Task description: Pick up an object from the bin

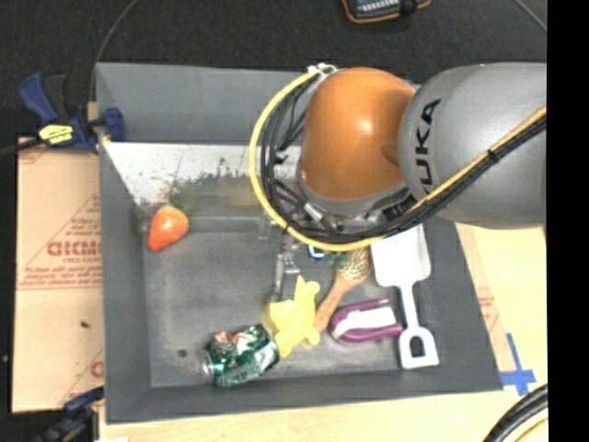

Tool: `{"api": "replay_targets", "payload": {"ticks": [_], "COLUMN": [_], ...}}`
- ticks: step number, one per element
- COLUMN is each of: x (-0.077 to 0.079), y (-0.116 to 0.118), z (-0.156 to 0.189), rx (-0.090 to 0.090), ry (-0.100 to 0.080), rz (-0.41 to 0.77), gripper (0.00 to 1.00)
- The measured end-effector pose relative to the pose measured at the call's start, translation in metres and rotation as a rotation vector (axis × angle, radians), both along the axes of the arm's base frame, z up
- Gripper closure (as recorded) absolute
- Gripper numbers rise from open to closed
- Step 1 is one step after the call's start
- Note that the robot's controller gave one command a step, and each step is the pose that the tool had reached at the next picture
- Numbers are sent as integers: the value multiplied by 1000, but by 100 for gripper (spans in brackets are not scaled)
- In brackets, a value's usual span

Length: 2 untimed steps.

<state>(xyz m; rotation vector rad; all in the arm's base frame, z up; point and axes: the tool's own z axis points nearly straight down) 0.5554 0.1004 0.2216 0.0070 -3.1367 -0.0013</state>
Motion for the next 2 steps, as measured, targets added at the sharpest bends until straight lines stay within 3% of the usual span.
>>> {"api": "replay_targets", "payload": {"ticks": [1,2], "x": [2,1], "y": [-1,-78], "z": [5,-132], "rx": [1,0], "ry": [-8,-11], "rz": [-4,204], "gripper": [0,0]}}
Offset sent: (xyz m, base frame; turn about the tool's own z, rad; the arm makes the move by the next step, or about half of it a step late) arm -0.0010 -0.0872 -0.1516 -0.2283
